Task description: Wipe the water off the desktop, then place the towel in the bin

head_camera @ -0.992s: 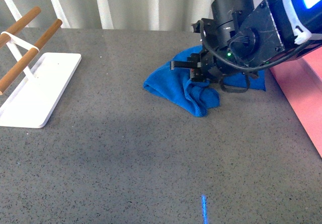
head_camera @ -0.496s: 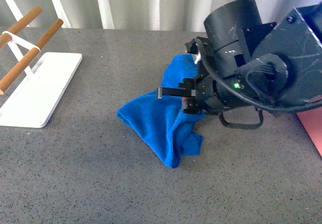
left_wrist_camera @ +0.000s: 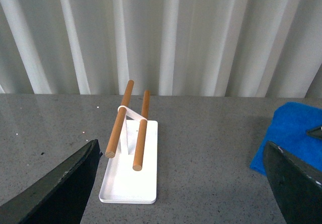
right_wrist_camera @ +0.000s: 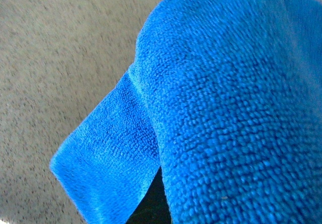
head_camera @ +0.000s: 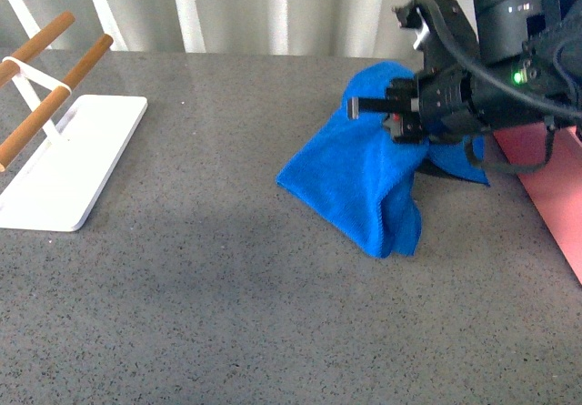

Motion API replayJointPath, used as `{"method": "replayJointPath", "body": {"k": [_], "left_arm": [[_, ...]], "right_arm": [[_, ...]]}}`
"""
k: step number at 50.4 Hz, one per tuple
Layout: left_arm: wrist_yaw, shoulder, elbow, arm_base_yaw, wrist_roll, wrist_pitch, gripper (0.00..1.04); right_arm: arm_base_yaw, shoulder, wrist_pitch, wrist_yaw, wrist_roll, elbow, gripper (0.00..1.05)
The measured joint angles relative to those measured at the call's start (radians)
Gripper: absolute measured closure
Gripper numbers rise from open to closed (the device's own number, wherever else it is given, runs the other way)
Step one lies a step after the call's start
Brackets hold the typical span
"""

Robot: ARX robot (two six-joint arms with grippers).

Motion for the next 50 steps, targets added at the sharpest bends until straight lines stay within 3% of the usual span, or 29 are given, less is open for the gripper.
{"method": "replayJointPath", "body": {"k": [10,24,42,50], "left_arm": [[0.000,0.000,0.000,0.000,0.000,0.000,0.07],[0.000,0.000,0.000,0.000,0.000,0.000,0.07],[0.000,0.000,0.000,0.000,0.000,0.000,0.07],[0.000,0.000,0.000,0.000,0.000,0.000,0.07]], "right_arm": [[-0.008,-0.071,-0.023,0.074,-0.117,0.134,1.01],[-0.106,-0.223,-0.050,0.186,-0.217,0.242,1.01],[-0.336,-0.311,-0.131,0.313,-0.147,0.217,1.01],[-0.422,-0.295,-0.365,0.352,-0.061,0.247,1.01]]}}
